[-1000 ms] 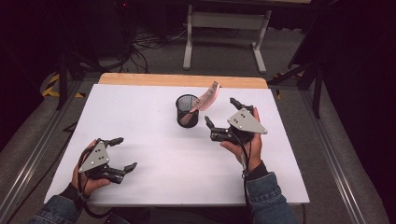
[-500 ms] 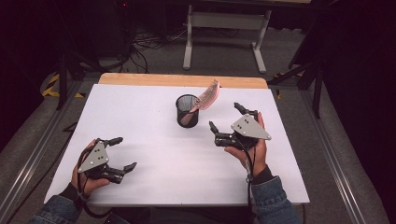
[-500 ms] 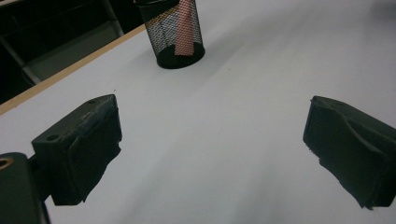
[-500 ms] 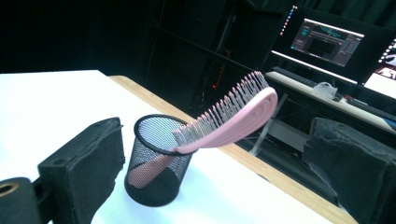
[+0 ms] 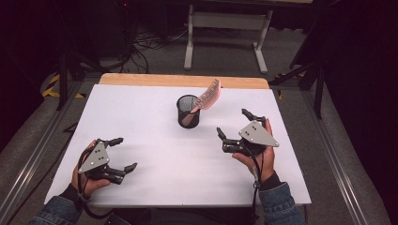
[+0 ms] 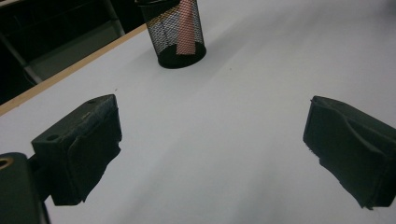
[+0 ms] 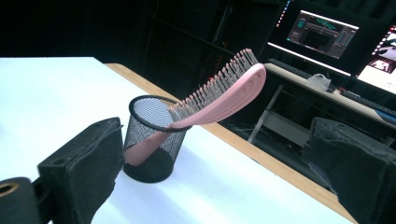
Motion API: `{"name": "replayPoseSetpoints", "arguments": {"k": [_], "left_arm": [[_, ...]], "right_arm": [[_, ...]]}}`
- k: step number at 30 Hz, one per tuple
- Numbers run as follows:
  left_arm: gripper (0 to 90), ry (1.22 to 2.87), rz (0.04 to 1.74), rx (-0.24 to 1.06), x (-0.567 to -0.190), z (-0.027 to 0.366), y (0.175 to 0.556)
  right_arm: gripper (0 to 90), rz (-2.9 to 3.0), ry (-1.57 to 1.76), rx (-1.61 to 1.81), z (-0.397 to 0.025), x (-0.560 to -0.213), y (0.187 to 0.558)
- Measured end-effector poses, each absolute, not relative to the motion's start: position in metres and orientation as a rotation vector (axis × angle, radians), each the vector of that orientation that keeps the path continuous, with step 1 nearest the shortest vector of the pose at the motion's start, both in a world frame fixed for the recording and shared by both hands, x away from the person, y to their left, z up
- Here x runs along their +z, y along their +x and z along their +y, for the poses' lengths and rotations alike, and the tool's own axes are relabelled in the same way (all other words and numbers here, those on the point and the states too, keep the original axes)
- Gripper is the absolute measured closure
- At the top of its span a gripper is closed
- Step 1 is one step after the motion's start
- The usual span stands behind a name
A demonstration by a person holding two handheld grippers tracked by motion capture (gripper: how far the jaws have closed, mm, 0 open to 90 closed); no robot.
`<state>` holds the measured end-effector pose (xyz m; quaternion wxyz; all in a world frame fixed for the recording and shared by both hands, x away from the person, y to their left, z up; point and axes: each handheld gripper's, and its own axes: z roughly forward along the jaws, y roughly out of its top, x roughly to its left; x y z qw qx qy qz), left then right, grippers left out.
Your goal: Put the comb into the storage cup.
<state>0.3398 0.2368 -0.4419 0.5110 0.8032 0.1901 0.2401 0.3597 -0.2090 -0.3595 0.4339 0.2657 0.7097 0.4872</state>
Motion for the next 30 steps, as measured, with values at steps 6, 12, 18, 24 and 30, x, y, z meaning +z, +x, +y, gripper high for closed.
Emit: {"name": "replayPoseSetpoints", "arguments": {"k": [6, 12, 18, 24, 30], "left_arm": [[5.3, 1.929, 0.457, 0.578, -0.442, 0.237, 0.340], [5.3, 1.932, 0.458, 0.579, -0.442, 0.236, 0.340], [5.3, 1.932, 0.458, 0.579, -0.442, 0.236, 0.340], [5.3, 1.936, 0.458, 0.578, -0.442, 0.236, 0.340], [5.3, 1.939, 0.457, 0.579, -0.443, 0.235, 0.340]], "right_arm": [[5.2, 1.785, 0.667, 1.201, -0.214, -0.365, 0.357], [5.2, 1.795, 0.660, 1.201, -0.218, -0.372, 0.353], [5.2, 1.801, 0.649, 1.189, -0.222, -0.377, 0.350], [5.2, 1.800, 0.656, 1.181, -0.229, -0.382, 0.347], [5.4, 1.804, 0.657, 1.168, -0.236, -0.389, 0.345]]}}
